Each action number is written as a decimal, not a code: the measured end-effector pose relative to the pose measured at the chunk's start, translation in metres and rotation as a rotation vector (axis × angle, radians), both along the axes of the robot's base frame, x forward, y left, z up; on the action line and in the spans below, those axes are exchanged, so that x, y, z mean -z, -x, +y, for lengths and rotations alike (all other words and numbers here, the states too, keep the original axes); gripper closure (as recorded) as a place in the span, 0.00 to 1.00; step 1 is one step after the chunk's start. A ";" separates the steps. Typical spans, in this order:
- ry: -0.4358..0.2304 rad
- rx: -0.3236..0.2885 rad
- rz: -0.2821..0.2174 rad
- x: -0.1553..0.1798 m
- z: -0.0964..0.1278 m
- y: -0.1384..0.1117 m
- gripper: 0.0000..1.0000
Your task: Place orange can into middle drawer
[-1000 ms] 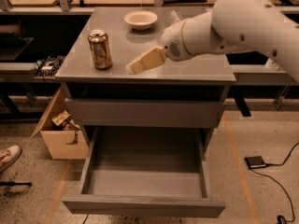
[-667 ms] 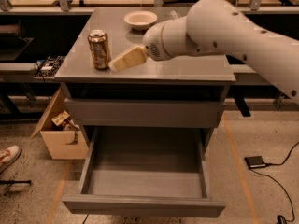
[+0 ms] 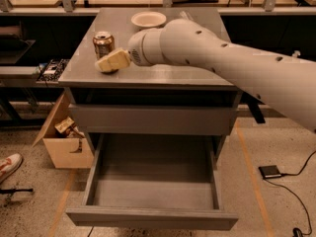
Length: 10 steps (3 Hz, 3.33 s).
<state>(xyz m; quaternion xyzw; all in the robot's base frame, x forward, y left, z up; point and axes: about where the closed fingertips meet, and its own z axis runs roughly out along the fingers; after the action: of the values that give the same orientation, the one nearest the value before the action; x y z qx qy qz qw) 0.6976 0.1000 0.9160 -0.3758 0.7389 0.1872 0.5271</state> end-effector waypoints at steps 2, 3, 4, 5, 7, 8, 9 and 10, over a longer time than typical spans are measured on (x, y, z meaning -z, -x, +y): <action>-0.039 0.030 0.005 0.018 0.021 -0.027 0.00; -0.061 0.021 0.007 0.018 0.034 -0.032 0.00; -0.077 0.009 0.011 0.016 0.046 -0.034 0.00; -0.097 -0.005 0.021 0.016 0.060 -0.034 0.17; -0.133 -0.031 0.032 0.016 0.081 -0.033 0.64; -0.140 -0.057 0.021 0.012 0.080 -0.026 0.87; -0.134 -0.124 -0.002 -0.002 0.060 -0.008 1.00; -0.015 -0.194 -0.034 -0.016 0.006 0.024 1.00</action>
Offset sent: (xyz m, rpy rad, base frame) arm 0.0414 0.0335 -0.0286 0.0648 0.0154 -0.0376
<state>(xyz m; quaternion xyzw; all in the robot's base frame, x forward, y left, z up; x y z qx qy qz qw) 0.6733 0.1062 0.9321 -0.4445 0.6885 0.2365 0.5219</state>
